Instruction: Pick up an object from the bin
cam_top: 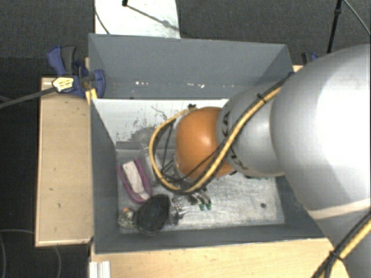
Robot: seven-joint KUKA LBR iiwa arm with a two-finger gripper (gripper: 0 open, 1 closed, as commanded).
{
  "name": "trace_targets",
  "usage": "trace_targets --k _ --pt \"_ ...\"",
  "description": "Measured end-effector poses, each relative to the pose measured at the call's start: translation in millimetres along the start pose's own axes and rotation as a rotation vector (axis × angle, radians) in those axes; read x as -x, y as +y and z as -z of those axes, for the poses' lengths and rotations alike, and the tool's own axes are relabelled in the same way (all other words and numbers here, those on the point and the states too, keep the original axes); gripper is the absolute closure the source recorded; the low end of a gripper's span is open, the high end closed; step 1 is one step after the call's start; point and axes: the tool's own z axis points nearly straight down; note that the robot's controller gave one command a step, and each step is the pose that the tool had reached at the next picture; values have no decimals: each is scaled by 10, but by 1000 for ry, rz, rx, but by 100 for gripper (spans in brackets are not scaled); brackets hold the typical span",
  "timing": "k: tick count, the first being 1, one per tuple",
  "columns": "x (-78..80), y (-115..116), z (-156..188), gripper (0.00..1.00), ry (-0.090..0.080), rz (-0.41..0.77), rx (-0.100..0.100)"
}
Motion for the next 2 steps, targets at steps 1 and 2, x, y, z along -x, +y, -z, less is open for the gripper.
trace_targets --k 1,2 --pt "-6 569 -6 0 9 363 -6" --pt "12 560 10 100 5 363 -8"
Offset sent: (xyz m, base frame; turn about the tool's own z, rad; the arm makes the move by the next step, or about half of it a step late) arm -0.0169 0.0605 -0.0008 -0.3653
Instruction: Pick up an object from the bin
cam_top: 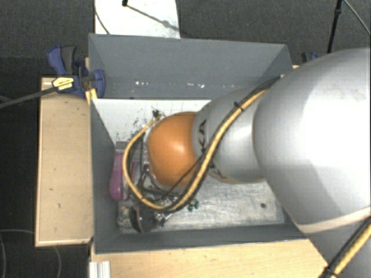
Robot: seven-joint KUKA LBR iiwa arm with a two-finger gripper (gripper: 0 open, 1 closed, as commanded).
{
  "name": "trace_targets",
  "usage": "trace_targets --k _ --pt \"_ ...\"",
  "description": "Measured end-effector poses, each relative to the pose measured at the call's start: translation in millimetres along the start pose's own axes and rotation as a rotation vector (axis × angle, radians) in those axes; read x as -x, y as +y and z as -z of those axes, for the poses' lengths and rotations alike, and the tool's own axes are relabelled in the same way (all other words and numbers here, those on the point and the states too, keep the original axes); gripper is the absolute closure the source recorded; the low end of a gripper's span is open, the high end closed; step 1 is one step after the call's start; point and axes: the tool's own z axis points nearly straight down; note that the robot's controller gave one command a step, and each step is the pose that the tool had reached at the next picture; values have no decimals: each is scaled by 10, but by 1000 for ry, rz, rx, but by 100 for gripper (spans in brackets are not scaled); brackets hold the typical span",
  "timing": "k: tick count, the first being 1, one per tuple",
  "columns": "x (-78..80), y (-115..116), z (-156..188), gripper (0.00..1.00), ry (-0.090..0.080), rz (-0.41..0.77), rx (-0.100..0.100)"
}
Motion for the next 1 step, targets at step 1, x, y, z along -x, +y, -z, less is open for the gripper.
trace_targets --k 1 --pt "-50 -56 1902 100 -12 79 7"
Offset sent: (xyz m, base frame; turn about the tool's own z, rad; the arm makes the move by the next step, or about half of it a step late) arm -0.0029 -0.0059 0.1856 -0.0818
